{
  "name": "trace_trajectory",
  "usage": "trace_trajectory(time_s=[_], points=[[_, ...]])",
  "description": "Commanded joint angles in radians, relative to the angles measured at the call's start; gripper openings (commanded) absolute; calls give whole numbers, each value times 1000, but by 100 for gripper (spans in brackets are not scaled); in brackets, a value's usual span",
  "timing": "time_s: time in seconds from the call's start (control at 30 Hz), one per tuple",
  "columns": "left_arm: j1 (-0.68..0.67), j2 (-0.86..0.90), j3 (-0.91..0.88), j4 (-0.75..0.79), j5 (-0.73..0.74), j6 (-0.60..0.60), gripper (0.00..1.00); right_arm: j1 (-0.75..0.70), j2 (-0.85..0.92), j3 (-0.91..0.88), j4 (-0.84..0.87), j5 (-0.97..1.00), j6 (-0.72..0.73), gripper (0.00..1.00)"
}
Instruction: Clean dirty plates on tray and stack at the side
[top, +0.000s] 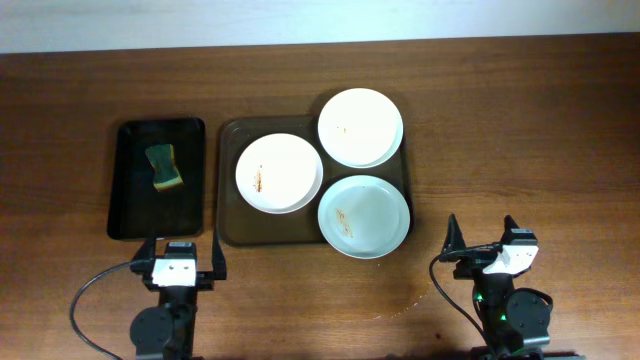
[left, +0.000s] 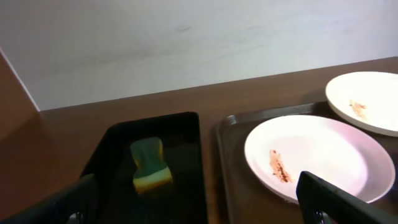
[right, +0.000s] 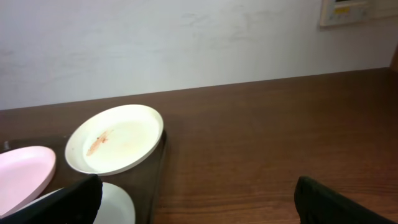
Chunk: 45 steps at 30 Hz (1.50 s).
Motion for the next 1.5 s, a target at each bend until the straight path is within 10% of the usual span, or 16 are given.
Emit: trace_trajectory(time_s=[0.0, 0.4, 0.67, 0.93, 1.13, 1.27, 1.47], points=[[-3, -4, -6, 59, 108, 16, 99, 1, -7, -7, 40, -89, 6, 98], [-3, 80, 200, 62, 287, 21, 99, 1, 185, 275, 47, -209, -28, 98], [-3, 731, 671, -146, 361, 47, 99, 1, 717, 660, -50, -389, -27, 98], [-2, 1444, 1347, -740, 477, 156, 99, 15, 1294, 1052, -328, -650, 15, 98], [-3, 1582, 1379, -780, 565, 150, 99, 217, 1681, 1431, -586, -572, 15, 99], [1, 1582, 1379, -776, 557, 141, 99, 304, 1819, 1551, -666, -444, 14, 98], [77, 1582, 1379, -774, 111, -186, 99, 337, 1941, 1549, -543, -377, 175, 87]])
